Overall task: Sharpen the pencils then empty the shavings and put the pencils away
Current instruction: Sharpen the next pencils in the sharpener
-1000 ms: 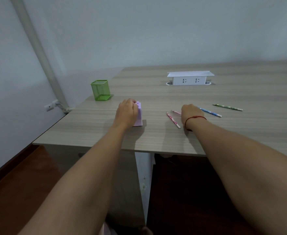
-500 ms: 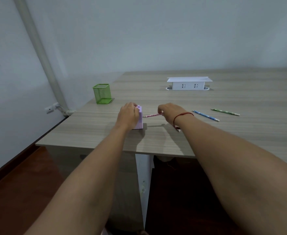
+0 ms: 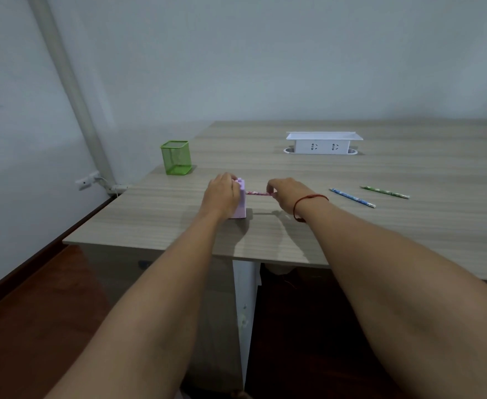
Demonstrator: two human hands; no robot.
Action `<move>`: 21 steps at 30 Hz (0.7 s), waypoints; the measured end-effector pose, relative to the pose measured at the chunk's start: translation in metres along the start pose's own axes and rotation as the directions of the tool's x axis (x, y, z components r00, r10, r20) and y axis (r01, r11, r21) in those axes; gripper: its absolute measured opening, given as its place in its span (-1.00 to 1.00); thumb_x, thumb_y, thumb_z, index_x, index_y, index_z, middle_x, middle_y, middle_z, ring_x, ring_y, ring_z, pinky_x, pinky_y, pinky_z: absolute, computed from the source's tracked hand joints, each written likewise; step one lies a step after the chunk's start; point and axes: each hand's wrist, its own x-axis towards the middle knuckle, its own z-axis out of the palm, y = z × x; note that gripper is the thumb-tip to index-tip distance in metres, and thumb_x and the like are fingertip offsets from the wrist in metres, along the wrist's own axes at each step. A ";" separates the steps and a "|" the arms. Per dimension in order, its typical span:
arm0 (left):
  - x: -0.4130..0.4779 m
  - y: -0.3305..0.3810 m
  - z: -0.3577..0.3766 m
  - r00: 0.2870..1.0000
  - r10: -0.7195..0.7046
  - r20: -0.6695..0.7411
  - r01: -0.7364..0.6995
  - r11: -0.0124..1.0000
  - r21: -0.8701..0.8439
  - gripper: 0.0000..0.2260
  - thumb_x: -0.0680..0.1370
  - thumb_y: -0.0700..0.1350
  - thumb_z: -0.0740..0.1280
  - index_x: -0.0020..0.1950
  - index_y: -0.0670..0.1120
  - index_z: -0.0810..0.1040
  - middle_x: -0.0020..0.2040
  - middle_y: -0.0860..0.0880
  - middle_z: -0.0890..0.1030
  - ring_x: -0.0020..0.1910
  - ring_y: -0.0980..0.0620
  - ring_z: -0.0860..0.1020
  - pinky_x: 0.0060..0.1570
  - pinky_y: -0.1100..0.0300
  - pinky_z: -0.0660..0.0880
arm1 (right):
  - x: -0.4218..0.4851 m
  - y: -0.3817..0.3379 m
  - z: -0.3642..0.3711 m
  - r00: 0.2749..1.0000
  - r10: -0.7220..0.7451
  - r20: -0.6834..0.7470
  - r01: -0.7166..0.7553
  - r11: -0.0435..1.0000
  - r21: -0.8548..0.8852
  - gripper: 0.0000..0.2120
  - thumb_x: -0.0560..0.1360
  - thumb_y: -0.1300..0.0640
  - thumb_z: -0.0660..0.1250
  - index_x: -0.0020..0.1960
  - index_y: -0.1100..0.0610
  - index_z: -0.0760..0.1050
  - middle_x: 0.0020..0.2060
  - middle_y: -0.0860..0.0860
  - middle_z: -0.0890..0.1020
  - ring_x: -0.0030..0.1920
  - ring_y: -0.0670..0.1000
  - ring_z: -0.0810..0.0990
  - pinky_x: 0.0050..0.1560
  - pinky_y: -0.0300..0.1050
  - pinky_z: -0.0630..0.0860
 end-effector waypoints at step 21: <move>0.001 0.005 0.009 0.994 0.005 -0.106 0.004 0.996 0.084 -0.73 0.60 -0.19 0.05 0.12 -0.16 0.52 0.12 -0.15 0.60 0.14 -0.12 0.51 0.46 -0.05 0.04 | 0.023 -0.031 0.009 0.999 -0.053 -0.002 0.052 0.998 -0.044 -0.78 0.62 0.21 0.13 0.11 0.14 0.54 0.12 0.14 0.59 0.10 0.16 0.57 0.03 -0.01 0.44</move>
